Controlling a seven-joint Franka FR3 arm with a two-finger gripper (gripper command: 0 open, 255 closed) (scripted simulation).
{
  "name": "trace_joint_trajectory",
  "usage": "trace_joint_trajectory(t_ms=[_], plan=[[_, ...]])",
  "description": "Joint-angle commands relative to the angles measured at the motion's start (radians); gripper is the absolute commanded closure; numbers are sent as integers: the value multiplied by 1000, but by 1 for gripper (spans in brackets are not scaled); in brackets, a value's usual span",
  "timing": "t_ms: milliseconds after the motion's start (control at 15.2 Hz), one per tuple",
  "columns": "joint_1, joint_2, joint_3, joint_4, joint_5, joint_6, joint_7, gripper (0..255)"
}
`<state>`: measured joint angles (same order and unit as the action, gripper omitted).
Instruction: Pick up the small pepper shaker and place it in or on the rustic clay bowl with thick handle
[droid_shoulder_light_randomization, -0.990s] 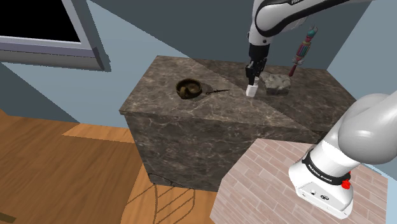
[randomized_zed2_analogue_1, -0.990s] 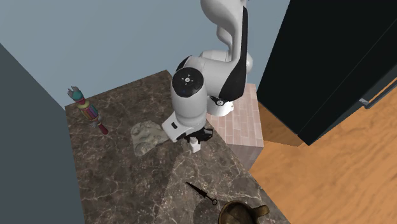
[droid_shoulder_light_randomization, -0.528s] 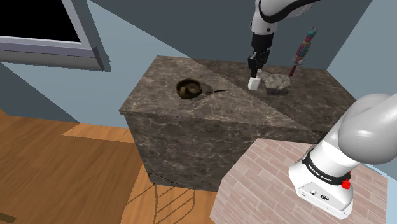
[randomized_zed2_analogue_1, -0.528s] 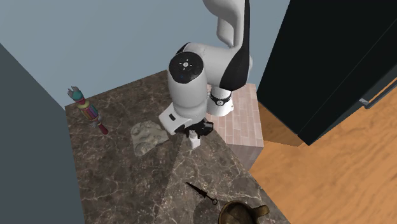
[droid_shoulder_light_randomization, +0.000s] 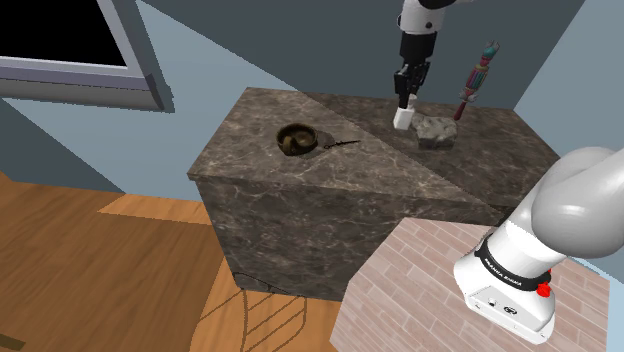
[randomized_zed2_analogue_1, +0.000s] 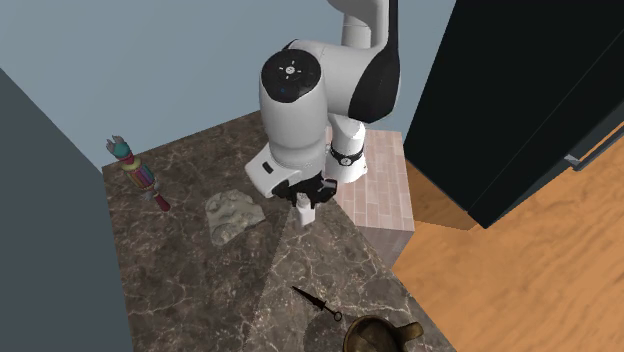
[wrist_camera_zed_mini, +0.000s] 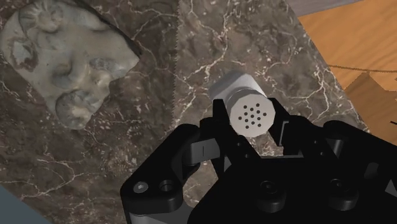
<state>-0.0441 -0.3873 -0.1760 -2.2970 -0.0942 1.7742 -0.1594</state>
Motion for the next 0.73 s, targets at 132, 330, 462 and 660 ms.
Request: trace_joint_trajectory(t_ms=[132, 330, 462, 660], plan=[[1, -10, 3, 44, 1, -54, -1, 255], [1, -13, 6, 82, 2, -95, -2, 255], [2, -14, 7, 101, 3, -115, -2, 255], [28, 67, 38, 183, 33, -120, 42, 255]])
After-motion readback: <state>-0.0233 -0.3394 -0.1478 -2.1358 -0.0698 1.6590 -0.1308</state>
